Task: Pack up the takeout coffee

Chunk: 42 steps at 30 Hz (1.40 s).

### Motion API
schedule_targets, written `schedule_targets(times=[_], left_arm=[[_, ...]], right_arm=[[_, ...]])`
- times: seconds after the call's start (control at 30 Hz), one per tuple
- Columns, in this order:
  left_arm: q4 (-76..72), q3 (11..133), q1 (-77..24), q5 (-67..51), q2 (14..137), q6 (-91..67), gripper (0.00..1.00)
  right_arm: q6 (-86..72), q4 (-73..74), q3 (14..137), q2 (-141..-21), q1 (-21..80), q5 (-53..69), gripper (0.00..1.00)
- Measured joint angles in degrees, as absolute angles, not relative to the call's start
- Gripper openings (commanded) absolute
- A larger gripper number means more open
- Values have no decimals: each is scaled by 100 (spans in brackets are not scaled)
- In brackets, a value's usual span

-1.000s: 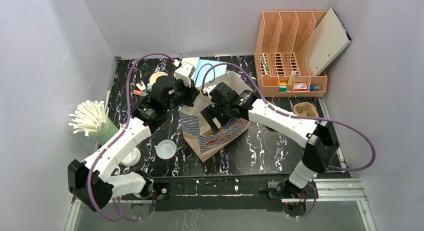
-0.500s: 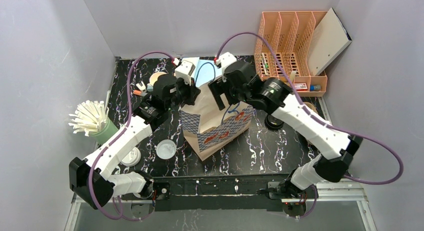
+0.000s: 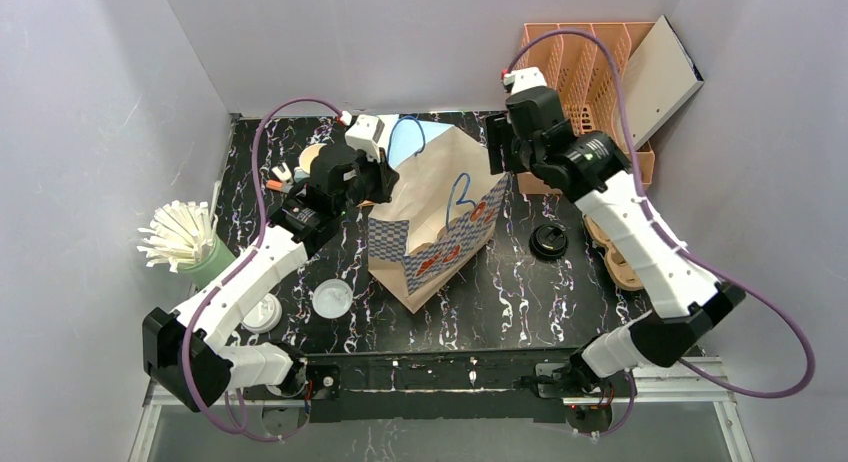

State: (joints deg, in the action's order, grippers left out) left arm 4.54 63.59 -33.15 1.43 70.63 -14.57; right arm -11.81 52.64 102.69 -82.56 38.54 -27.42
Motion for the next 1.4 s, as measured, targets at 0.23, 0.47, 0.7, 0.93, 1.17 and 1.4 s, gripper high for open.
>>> schedule_targets(times=[0.23, 0.47, 0.7, 0.93, 1.17, 1.4], left_arm=[[429, 6366, -3315, 139, 7100, -1455, 0], [403, 6475, -3315, 141, 7240, -1435, 0], [307, 6652, -3315, 139, 7463, -1507, 2], [16, 6934, -3315, 183, 7874, -1664, 30], [-141, 7588, -3319, 373, 8512, -1761, 69], [574, 8318, -3317, 1107, 8578, -1468, 74]], right_arm=[[-1068, 5166, 10296, -8938, 3610, -2211, 59], [-875, 4875, 10523, -9507, 3422, -1955, 36], [-607, 4473, 10798, -9795, 3273, -1911, 1], [-196, 3889, 11146, -9929, 2628, -1452, 1], [499, 2939, 11574, -10541, 2169, -895, 18], [902, 2547, 12315, -11373, 2075, -565, 61]])
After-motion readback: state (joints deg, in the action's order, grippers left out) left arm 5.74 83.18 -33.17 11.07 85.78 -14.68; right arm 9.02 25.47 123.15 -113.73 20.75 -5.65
